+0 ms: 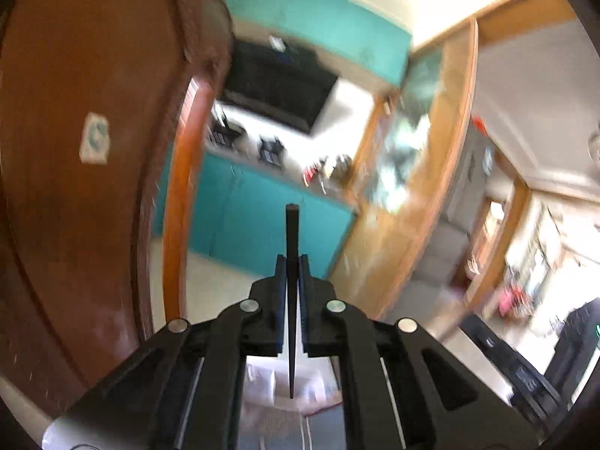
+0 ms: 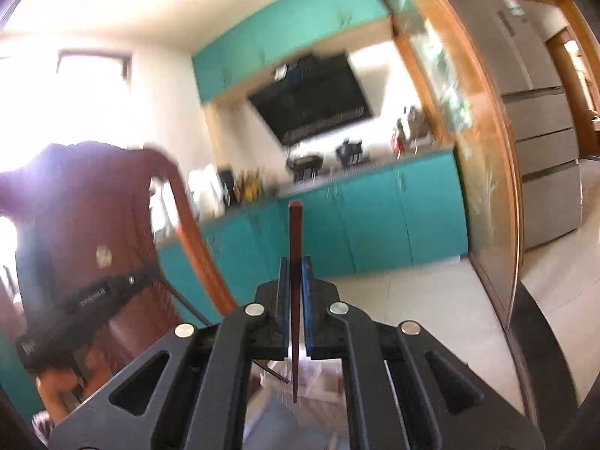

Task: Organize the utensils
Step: 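Lift both held chopsticks over the basket and lower them in, then open both tools to drop the chopsticks into the basket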

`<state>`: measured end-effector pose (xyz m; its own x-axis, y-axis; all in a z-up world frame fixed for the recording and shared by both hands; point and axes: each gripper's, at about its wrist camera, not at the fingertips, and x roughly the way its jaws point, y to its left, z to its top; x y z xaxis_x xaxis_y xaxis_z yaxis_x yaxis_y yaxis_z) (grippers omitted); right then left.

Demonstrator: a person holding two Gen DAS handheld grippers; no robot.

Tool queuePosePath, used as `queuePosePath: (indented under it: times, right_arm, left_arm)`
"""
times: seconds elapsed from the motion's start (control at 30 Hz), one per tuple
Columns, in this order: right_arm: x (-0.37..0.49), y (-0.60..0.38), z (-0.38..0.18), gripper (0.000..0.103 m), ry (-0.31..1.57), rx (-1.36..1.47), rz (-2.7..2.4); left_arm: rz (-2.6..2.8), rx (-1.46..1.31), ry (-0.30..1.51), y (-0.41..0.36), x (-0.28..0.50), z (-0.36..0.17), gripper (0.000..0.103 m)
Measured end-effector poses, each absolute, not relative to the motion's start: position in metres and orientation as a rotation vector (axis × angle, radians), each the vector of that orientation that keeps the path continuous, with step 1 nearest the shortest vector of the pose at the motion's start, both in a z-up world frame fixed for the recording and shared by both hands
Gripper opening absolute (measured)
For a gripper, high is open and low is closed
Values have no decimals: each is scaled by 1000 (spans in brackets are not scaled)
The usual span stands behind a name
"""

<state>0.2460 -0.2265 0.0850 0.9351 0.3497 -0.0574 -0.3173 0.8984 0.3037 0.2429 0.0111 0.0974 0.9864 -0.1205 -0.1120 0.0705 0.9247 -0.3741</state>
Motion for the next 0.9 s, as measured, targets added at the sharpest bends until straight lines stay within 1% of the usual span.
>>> queuePosePath:
  times: [0.07,0.13,0.23,0.3,0.43,0.53,0.63,0.8,0.9]
  right_arm:
    - [252,-215,75,6,89,224,283]
    - [264,-202,59,6,126,166,267]
    - [281,-193,38,6,202,156,305]
    - [284,-189,33,6,216,137,300]
    - [281,-183,27,7,243,113,303]
    - [271,-185,31,11,233,102,303]
    - [259,-187,42,20,202,111,314]
    - [230,-194,44,20,220,113,493]
    - [225,-189,16,20,314,79,597]
  left_arm:
    - [-26,-354,137,8,255,86,7]
    - [4,-318,167,2,270,71,7]
    - [24,-275,241,-5,288,48,7]
    - [6,-281,286,-5,296,40,7]
    - [11,-257,316,-5,305,32,7]
    - [-6,-259,318,-4,307,30,7]
    - [-21,-249,313,-9,303,33,7]
    - [-23,-216,278,-10,282,33,15]
    - [-20,-212,250,-6,269,32,17]
